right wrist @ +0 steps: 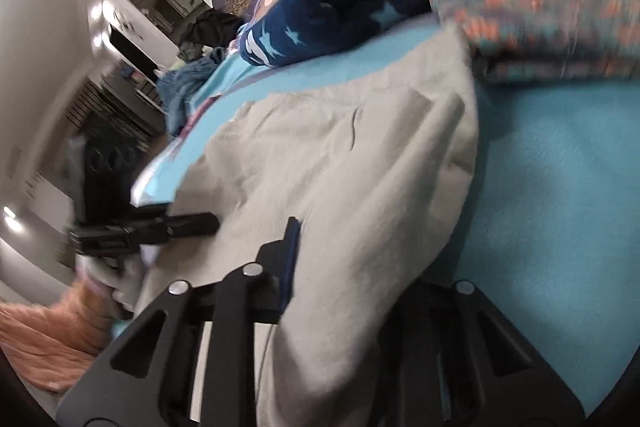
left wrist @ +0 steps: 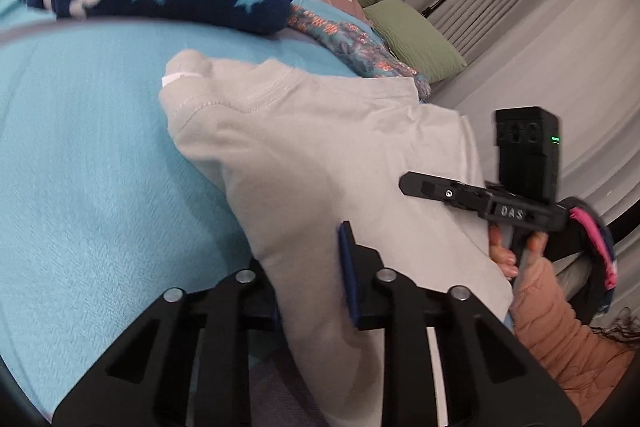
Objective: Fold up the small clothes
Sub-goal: 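Grasp the folded shirt with the left gripper and lift it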
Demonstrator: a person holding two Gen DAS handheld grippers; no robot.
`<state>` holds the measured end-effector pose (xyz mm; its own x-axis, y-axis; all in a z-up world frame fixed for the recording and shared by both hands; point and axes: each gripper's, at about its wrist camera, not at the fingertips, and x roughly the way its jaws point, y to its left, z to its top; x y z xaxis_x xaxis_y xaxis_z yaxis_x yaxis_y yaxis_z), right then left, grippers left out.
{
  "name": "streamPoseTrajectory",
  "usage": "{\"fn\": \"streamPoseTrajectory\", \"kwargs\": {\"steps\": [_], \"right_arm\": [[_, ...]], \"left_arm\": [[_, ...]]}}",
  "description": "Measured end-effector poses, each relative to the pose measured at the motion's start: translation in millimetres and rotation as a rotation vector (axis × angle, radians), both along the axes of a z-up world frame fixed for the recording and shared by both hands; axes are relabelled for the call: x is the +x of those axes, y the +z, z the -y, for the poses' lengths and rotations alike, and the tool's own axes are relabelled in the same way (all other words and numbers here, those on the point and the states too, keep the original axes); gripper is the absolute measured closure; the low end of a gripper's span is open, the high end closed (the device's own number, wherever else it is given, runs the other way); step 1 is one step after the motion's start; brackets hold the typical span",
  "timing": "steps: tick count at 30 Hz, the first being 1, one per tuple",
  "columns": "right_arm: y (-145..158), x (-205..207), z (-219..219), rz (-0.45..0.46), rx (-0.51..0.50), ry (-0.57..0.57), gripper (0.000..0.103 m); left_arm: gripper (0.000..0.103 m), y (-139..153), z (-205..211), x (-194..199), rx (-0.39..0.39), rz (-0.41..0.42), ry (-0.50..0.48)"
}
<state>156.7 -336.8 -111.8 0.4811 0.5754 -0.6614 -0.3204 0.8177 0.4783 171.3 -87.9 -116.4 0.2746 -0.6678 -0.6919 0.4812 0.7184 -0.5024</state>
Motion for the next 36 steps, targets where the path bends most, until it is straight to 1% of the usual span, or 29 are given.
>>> {"fn": "streamPoseTrajectory", "kwargs": {"steps": [2, 4, 7, 10, 15, 18, 22, 24, 27, 31, 34, 36], "right_arm": [[18.8, -12.4, -5.6, 0.061, -0.052, -0.016, 0.085], [37.0, -25.9, -7.1, 0.12, -0.078, -0.036, 0.085], [64.1, -48.1, -3.4, 0.203, -0.095, -0.068, 0.085], [89.6, -70.0, 3.1, 0.284, -0.108, -0.124, 0.085], [131.0, -103.6, 24.1, 0.405, -0.123, -0.218, 0.086], [154.4, -111.9, 44.0, 0.447, -0.144, -0.265, 0.086], [184.3, -111.1, 64.1, 0.492, -0.214, -0.316, 0.086], [197.9, -109.3, 74.3, 0.517, -0.253, -0.337, 0.086], [214.9, -97.4, 90.8, 0.531, -0.288, -0.368, 0.086], [228.5, -59.3, 113.8, 0.509, -0.327, -0.408, 0.086], [234.5, -28.8, 122.8, 0.495, -0.392, -0.435, 0.086], [236.1, -3.9, 129.9, 0.476, -0.415, -0.449, 0.086]], "left_arm": [[0.084, 16.7, 3.0, -8.9, 0.015, 0.044, 0.008], [0.084, 33.1, 6.4, -19.1, 0.03, 0.1, 0.007], [0.084, 68.4, 10.6, -39.3, 0.033, 0.196, -0.011], [0.085, 94.9, 18.5, -52.7, 0.023, 0.256, -0.035], [0.085, 137.7, 47.2, -70.2, 0.029, 0.358, -0.085], [0.085, 164.4, 69.4, -72.5, 0.034, 0.418, -0.117], [0.085, 192.5, 104.2, -72.1, 0.06, 0.512, -0.162], [0.085, 203.0, 119.2, -65.7, 0.067, 0.536, -0.176], [0.085, 218.7, 141.3, -43.0, 0.069, 0.542, -0.181], [0.085, 230.6, 172.1, -9.8, 0.094, 0.556, -0.163], [0.085, 232.2, 190.6, 15.8, 0.122, 0.555, -0.149], [0.084, 231.9, 201.0, 32.4, 0.14, 0.554, -0.137]]}}
